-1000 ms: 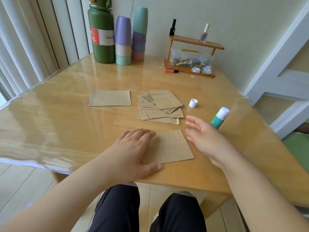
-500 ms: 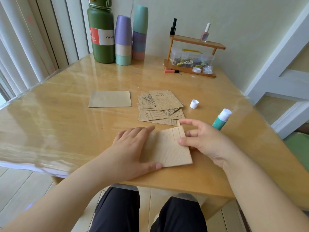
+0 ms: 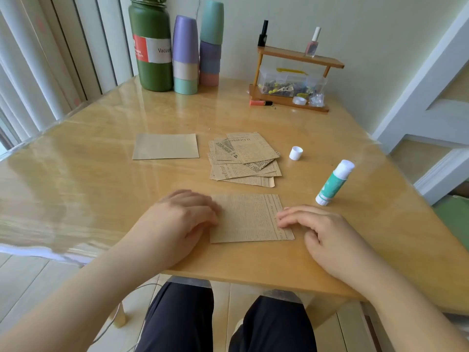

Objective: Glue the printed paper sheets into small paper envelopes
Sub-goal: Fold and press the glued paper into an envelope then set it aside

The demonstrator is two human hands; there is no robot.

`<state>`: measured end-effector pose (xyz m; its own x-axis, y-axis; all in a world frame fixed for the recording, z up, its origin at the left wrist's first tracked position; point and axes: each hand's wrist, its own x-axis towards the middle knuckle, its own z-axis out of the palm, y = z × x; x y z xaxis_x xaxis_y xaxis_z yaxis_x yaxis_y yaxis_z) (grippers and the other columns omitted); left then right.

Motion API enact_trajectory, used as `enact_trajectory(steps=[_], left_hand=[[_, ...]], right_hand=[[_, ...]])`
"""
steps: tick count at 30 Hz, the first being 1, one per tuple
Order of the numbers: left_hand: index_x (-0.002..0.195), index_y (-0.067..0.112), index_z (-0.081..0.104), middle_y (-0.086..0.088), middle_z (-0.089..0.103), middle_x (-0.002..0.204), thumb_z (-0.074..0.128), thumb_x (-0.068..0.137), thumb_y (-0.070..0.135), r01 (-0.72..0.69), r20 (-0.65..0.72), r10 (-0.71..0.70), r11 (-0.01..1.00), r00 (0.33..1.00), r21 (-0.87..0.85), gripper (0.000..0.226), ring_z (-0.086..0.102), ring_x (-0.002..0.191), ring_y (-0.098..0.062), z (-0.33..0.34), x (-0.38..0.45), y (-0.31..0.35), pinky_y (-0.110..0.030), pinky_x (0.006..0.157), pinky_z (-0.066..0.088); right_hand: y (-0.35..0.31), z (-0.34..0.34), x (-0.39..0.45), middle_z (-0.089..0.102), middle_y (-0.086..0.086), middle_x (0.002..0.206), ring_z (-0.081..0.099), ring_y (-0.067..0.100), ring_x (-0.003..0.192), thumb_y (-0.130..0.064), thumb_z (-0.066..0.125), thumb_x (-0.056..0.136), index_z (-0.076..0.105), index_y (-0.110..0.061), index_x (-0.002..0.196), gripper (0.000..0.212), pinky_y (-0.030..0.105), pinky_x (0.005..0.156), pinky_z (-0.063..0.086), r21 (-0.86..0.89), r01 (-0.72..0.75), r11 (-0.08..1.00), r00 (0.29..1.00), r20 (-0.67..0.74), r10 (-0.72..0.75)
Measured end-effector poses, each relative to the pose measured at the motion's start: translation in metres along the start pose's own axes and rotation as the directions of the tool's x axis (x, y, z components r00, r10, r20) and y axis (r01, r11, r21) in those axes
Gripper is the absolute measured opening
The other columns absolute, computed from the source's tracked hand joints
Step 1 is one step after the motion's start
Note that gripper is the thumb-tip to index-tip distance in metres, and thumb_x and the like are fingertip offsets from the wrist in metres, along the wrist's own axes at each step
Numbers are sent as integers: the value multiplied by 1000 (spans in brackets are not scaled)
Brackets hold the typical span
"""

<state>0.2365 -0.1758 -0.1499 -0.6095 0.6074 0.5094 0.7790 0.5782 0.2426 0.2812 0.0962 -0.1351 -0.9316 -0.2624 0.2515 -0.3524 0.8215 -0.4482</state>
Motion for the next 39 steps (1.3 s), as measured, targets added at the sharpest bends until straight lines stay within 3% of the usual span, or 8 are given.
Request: enact_trajectory(steps=[9,19,23,25,28,31,36,39], left_hand=[[127,13,59,1,56,133,37,86,23,-9,225,15,999,974,-31,48,48,125,-11,7,-15,35,-35,104,39],[124,17,62,9,54,134,37,88,25,29,211,-21,999,977,-32,44,44,129,-6,-6,-38,23,-37,106,26],[96,22,67,12,60,107,33,90,32,96,154,-96,995,983,4,36,52,112,-9,-6,-18,29,-43,112,21],[103,20,63,6,57,114,26,91,37,128,152,-133,991,979,41,42,52,113,-14,-2,-1,32,-40,114,19],[147,13,23,-2,16,156,-2,83,50,224,267,-253,966,930,132,79,9,144,-16,14,22,37,-32,114,0],[147,16,-16,1,-19,155,-24,67,52,247,395,-328,938,858,244,88,-21,141,-13,28,26,37,-34,115,-11],[144,18,-21,0,-24,153,-28,65,54,217,413,-319,937,853,274,88,-25,138,-10,28,22,35,-36,115,-12],[145,17,-20,0,-25,153,-43,55,64,214,417,-336,926,844,312,104,-25,139,-10,26,18,32,-37,116,-11]], right_hand=[[-39,21,-5,40,-21,140,20,-11,135,-8,31,82,50,-24,135,58,5,109,10,42,132,990,958,250,-138],[-7,2,-30,55,-34,120,39,-9,123,-25,26,79,67,-30,115,55,5,103,26,-54,24,998,999,36,-22],[-16,4,-14,65,-20,97,48,1,99,-27,40,80,73,-23,90,35,20,90,41,-131,43,990,995,-81,-54],[-26,6,4,61,-13,102,48,3,102,-23,46,86,71,-18,97,27,14,93,36,-114,8,993,997,-80,-18],[-39,15,29,38,-8,146,26,1,134,-19,41,97,44,-16,140,43,2,104,8,-126,-19,992,997,66,27],[-44,29,37,1,-7,159,-4,2,144,-28,25,102,8,-18,151,53,17,114,-7,-198,-6,980,956,285,64],[-37,36,30,-24,-15,154,-24,-4,137,-54,-14,78,-16,-27,148,75,27,115,-15,-360,12,933,932,341,120],[-36,32,28,-24,-17,153,-24,-4,138,-54,-1,93,-16,-29,148,63,32,117,-13,-381,-36,924,921,346,179]])
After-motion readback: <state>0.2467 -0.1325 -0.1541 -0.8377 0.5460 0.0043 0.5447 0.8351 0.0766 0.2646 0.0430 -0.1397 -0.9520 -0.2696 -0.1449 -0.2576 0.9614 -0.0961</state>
